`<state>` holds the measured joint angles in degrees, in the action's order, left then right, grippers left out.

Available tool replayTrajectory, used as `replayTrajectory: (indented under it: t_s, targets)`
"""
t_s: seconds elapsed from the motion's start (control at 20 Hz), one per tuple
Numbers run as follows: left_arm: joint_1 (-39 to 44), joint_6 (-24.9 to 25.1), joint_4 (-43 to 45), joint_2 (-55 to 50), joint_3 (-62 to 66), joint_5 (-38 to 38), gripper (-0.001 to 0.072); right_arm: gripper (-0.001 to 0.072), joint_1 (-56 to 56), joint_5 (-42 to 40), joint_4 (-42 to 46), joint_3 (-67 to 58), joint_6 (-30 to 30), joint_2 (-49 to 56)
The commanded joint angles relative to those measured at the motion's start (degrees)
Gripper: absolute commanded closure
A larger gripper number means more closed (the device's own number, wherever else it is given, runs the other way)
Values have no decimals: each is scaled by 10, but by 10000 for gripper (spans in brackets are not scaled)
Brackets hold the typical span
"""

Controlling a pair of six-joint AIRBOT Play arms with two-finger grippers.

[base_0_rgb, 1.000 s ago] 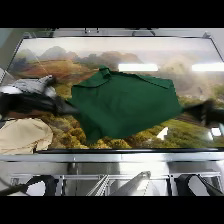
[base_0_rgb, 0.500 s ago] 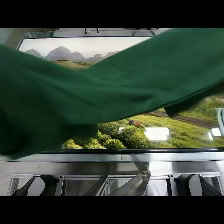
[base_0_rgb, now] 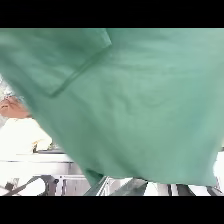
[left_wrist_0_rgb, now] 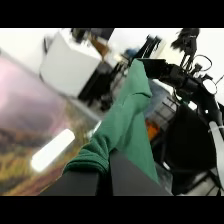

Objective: Fold the shirts.

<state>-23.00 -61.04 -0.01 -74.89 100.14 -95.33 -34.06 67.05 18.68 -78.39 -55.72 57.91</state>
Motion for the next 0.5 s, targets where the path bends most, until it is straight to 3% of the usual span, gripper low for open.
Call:
replayTrajectory:
  t_s: [0.0, 0.2, 0.35, 0.45]
  targets:
    - [101, -6, 126, -150, 23, 43, 673, 694, 54, -10, 41, 73, 25, 126]
    - [120, -12, 129, -350, 87, 66, 674, 693, 83, -40, 5, 80, 86, 302]
    - [114, -58, 129, -493, 185, 82, 674, 694, 84, -66, -107, 61, 151, 419]
    - [105, -72, 108, -546, 219, 117, 674, 694, 84, -51, -160, 7, 164, 486]
